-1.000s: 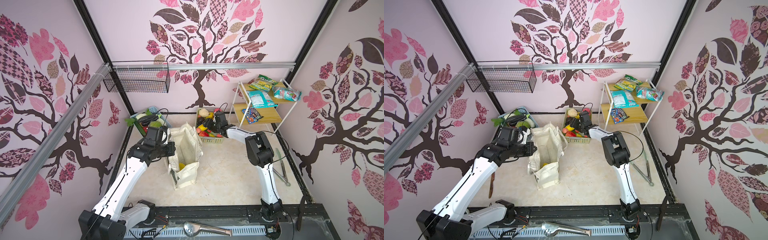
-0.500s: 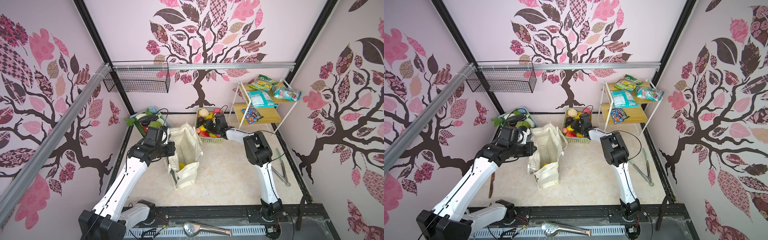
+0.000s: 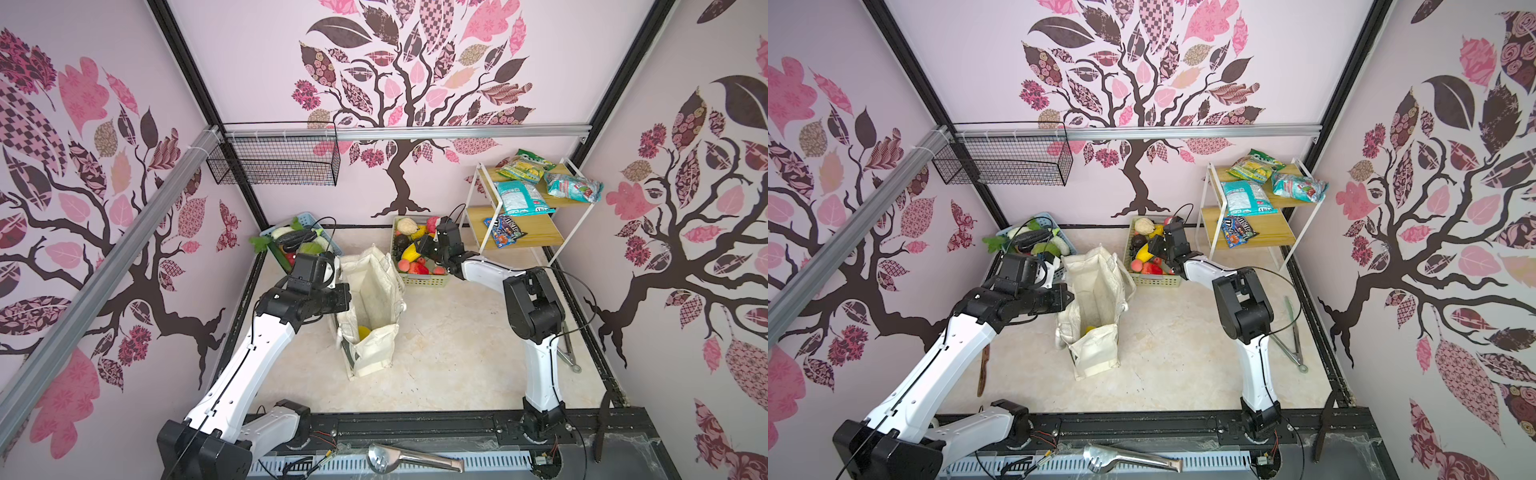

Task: Place the food into the grocery bag and tie it
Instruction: 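Grasp a yellow lemon-shaped fruit in the green basket with the right gripper, then carry the yellow fruit over the bag and lower it inside with right gripper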

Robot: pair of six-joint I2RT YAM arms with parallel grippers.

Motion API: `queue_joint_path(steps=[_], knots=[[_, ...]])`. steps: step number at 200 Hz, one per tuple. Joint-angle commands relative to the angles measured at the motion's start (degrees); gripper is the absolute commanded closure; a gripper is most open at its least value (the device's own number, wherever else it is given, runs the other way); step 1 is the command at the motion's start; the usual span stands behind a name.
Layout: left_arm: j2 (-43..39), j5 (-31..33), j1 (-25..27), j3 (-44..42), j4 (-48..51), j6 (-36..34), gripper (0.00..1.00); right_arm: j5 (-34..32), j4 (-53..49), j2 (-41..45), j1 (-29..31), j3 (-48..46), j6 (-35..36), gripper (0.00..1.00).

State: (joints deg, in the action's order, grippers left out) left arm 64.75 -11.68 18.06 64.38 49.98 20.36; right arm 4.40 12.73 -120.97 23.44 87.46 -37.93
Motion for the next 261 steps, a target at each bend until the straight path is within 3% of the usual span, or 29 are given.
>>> queue_joint_path(steps=[1, 39, 118, 191, 261], knots=[[0.7, -0.4, 0.5, 0.1, 0.5, -0.1, 1.0, -1.9, -0.1, 5.2, -0.1, -0.4, 4.0, 0.55], [1.3, -1.5, 0.5, 0.0, 0.2, -0.2, 1.0, -3.3, -1.3, 8.9, -0.1, -1.1, 8.0, 0.55], [3.3, -1.6, 1.4, 1.3, -1.9, 1.0, 1.0, 0.6, -1.0, 22.4, 1.3, -7.7, 9.4, 0.54], [4.5, -1.2, 2.0, 3.1, -2.0, 1.3, 1.0, 1.7, -3.0, 32.9, 10.9, -10.7, 14.6, 0.53], [4.2, 1.4, 2.2, 3.7, -2.9, 2.4, 1.0, 2.8, -6.3, 34.8, 21.2, -13.7, 18.7, 0.52]])
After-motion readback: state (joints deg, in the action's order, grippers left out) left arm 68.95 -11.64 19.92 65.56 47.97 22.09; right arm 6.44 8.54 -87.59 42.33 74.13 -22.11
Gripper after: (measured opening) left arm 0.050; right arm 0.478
